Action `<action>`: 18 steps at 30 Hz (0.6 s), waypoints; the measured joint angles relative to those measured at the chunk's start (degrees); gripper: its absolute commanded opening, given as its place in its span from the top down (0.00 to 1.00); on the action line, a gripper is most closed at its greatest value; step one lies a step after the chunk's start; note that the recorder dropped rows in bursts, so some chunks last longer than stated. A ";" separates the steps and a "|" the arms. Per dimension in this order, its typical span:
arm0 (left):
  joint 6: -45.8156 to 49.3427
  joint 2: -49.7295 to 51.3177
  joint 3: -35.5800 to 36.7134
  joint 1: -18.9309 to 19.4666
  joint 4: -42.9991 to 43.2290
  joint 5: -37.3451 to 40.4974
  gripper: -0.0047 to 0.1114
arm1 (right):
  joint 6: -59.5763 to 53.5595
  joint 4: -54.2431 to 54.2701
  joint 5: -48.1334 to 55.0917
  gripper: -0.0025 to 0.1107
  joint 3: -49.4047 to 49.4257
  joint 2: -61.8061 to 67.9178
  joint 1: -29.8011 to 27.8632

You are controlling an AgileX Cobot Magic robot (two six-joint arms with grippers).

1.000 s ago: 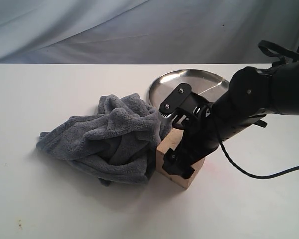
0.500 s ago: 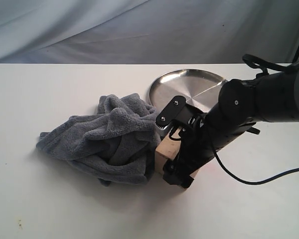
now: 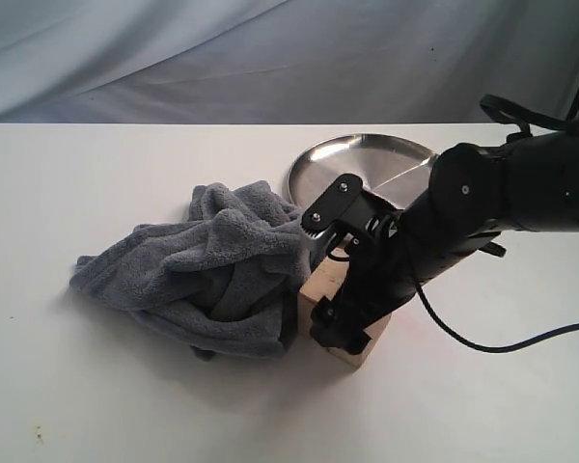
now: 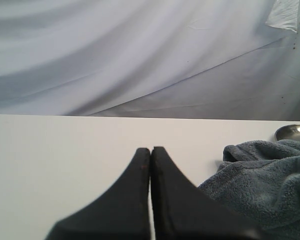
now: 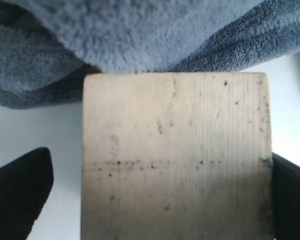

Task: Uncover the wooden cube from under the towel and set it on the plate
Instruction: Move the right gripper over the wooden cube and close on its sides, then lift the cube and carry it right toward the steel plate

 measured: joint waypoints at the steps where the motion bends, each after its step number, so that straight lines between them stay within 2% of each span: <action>1: 0.00 0.00 0.00 0.00 0.00 0.00 0.95 | 0.00 0.00 -0.13 0.24 0.00 -0.31 0.00; 4: 0.00 0.00 0.00 0.00 0.00 0.00 0.95 | 0.00 0.00 -0.35 0.33 0.00 -0.46 0.00; 10: 0.00 0.00 0.00 0.00 0.00 0.00 0.95 | 0.00 0.00 -0.35 0.33 0.00 -0.46 0.00; 13: 0.00 0.00 0.00 0.00 0.00 0.00 0.95 | 0.38 0.00 -0.35 0.36 0.00 -0.55 0.00; 18: 0.00 0.00 0.00 0.00 0.00 0.00 0.95 | 1.89 0.00 0.37 0.53 0.27 -4.04 0.00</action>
